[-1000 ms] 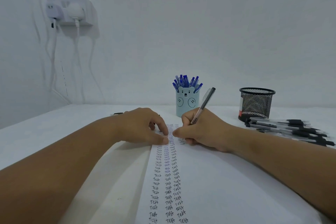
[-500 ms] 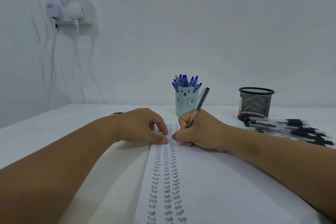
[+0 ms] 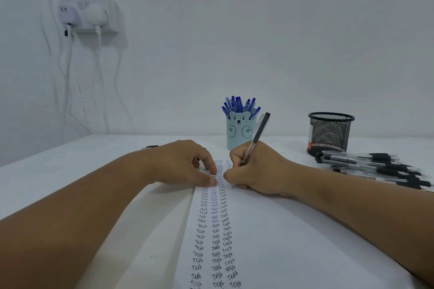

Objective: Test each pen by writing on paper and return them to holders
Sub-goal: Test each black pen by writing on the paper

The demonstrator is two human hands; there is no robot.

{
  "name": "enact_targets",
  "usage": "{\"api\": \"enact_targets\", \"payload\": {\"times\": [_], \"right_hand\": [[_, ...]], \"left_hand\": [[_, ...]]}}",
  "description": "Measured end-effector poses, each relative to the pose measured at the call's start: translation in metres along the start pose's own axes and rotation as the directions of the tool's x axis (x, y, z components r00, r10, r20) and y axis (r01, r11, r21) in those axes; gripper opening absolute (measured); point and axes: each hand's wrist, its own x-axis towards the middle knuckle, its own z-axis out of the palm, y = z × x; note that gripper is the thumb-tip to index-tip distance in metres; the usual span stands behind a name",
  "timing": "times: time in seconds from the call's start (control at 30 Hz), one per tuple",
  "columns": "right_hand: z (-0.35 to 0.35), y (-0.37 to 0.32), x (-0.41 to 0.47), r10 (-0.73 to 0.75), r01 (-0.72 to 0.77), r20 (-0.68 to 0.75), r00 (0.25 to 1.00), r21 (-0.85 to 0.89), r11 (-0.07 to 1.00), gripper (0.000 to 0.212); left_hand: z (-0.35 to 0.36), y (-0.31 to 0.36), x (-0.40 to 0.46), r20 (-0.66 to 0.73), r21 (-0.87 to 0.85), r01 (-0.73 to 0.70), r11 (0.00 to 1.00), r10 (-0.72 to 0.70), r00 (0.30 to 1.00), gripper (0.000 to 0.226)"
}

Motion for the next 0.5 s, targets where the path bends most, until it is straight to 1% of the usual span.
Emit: {"api": "enact_targets", "payload": {"times": [0.07, 0.2, 0.3, 0.43, 0.5], "right_hand": [[-0.0004, 0.0004, -0.0002, -0.002, 0.002, -0.003, 1.000, 0.000, 1.000, 0.031], [-0.0013, 0.0025, 0.0002, -0.002, 0.002, -0.008, 1.000, 0.021, 1.000, 0.035], [-0.0009, 0.0024, 0.0010, -0.007, 0.007, 0.001, 1.000, -0.003, 1.000, 0.033], [-0.0011, 0.0026, 0.0008, -0.023, 0.022, -0.012, 1.000, -0.020, 1.000, 0.031], [-0.0015, 0.0026, 0.0006, -0.022, 0.022, 0.003, 1.000, -0.020, 1.000, 0.031]], "left_hand": [[0.0002, -0.0009, 0.0002, -0.002, -0.005, -0.004, 1.000, 0.004, 1.000, 0.028], [-0.0001, -0.0017, 0.0001, 0.007, -0.014, -0.002, 1.000, 0.002, 1.000, 0.028], [-0.0001, -0.0018, 0.0002, 0.006, -0.011, -0.006, 1.000, 0.006, 1.000, 0.031], [0.0003, -0.0017, 0.0005, -0.001, -0.012, -0.008, 1.000, 0.008, 1.000, 0.024], [0.0003, -0.0015, 0.0008, -0.006, -0.005, -0.005, 1.000, 0.005, 1.000, 0.023]]}}
